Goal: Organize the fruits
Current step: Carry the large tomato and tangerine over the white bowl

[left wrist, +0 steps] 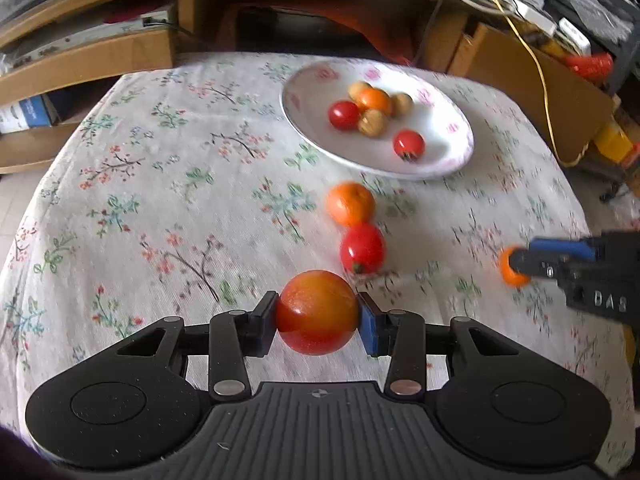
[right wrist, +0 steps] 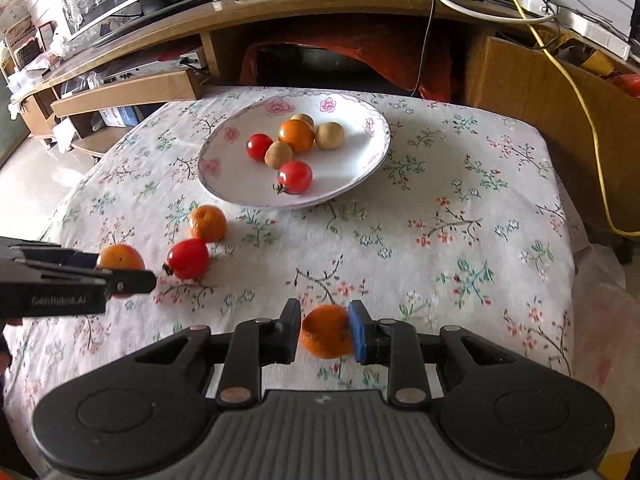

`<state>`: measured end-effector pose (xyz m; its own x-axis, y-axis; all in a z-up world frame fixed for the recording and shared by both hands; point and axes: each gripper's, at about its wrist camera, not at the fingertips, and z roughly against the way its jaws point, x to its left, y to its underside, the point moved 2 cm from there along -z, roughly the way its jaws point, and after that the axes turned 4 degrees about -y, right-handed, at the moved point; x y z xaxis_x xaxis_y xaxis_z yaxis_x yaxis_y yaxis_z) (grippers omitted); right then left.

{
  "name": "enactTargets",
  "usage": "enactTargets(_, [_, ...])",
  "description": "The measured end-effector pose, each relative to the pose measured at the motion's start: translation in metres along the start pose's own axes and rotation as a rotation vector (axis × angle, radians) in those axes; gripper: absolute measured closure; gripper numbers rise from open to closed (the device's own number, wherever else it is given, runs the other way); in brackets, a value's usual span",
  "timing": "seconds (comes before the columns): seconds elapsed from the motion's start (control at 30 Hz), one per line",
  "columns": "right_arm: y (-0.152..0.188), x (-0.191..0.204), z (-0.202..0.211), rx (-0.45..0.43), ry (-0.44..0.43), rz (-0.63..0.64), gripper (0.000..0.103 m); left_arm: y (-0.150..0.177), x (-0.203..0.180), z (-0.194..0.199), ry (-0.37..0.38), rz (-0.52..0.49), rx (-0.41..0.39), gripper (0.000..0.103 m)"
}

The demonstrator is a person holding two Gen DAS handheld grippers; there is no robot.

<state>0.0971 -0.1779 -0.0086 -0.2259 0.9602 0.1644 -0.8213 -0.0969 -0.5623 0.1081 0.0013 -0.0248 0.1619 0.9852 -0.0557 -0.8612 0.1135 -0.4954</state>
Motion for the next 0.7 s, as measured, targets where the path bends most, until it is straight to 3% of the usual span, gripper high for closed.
enactTargets(0.33, [-0.003,-0.002,-0.009,-0.004,0.013,0.019,0.075,0.006,-0.006,-0.006,-0.018,-0.036,-0.005,0.053])
enactTargets(0.47, [-0.001,-0.012,-0.017,0.031,0.018,-0.016,0.072,0.008,-0.014,-0.006,-0.032,-0.082,-0.015,0.048])
enactTargets(0.7, [-0.001,-0.013,-0.023,0.023,0.008,-0.031,0.073,0.01,-0.015,-0.006,-0.036,-0.1,-0.029,0.051])
